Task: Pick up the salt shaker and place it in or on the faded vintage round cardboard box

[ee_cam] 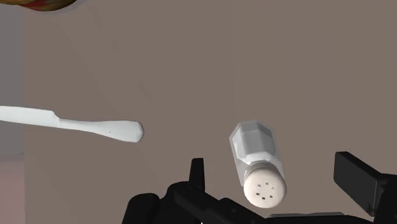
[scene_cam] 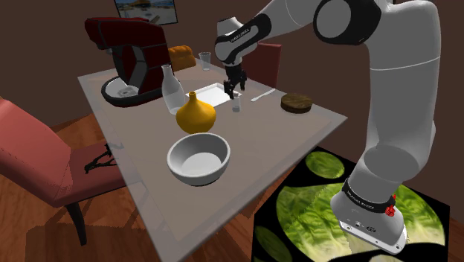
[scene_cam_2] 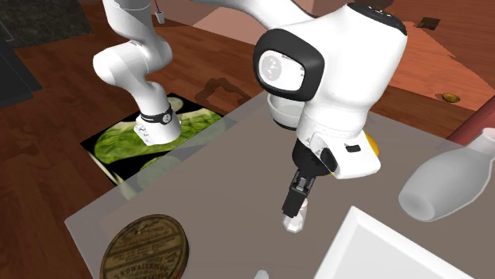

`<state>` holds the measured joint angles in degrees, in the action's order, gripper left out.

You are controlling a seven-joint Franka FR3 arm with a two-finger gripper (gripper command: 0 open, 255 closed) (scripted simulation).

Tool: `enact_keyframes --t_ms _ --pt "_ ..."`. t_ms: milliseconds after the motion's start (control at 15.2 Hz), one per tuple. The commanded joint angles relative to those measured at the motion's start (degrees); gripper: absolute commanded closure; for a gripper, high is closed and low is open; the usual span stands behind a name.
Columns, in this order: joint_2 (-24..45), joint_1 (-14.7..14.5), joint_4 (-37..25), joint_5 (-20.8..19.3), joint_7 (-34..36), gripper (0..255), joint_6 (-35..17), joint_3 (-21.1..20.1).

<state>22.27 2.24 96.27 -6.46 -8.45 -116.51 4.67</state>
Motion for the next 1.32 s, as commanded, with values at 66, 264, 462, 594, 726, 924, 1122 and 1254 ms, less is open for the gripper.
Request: enact_keyframes --t_ms 66,264,462,594,726,924,1122,1254 --pt "0.73 0.13 1.04 -0.03 0.04 0 -1.8 0.05" --pt "0.75 0.13 1.02 -0.03 0.04 0 -1.8 0.05" --pt "0.75 0.13 1.01 -0.03 0.04 0 -1.8 0.05" --pt "0.75 0.13 1.01 -0.03 0.04 255 -1.8 0.05" --pt "0.75 0.13 1.02 -0.03 0.04 255 -1.8 0.05" --pt "0.75 0.13 1.01 -0.03 0.04 255 -1.79 0.05" --pt "0.73 0.13 1.01 -0.03 0.03 255 -1.78 0.05" --pt "0.44 0.12 0.67 -0.01 -0.03 255 -1.15 0.05"
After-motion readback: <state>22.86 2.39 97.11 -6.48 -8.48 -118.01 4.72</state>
